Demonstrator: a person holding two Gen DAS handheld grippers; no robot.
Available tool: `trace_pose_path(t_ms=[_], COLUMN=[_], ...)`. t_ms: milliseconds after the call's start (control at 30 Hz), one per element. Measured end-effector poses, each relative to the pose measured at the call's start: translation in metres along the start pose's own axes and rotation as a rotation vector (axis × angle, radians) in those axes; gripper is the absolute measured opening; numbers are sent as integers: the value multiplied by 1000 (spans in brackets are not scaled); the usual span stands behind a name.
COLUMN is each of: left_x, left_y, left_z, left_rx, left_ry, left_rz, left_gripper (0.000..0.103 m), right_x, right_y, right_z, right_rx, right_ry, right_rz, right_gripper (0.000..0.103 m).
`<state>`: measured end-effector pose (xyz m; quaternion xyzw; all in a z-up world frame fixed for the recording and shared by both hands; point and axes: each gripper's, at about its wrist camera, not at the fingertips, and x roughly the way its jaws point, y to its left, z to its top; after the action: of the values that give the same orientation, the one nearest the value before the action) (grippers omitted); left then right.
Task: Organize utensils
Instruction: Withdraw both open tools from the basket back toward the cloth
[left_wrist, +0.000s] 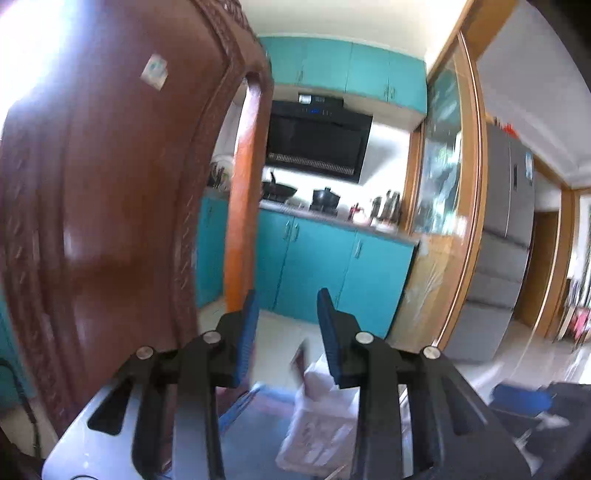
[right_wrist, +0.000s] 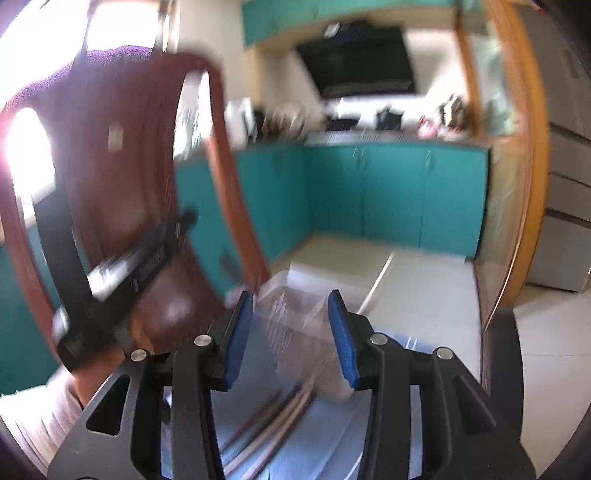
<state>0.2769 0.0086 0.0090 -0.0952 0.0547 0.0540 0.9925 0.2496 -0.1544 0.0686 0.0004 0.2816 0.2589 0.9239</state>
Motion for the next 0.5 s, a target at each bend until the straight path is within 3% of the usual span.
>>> trace_pose_path(t_ms=[100, 200, 333, 500], left_x=[6, 24, 41, 54], left_y=[12, 24, 28, 37], left_z=[-36, -59, -77, -91], left_rx=[69, 61, 87, 57], left_ry=[99, 272, 412, 532], left_rz=[37, 26, 21, -19], left_gripper=[33, 33, 33, 34], right_x=[56, 122, 149, 166], right_y=[-1, -23, -32, -19], right_z=[-38, -83, -95, -92], right_rx=[18, 132, 219, 171], right_ry=[178, 379, 416, 403], right_rz=[17, -68, -101, -154], right_gripper=[41, 36, 31, 32])
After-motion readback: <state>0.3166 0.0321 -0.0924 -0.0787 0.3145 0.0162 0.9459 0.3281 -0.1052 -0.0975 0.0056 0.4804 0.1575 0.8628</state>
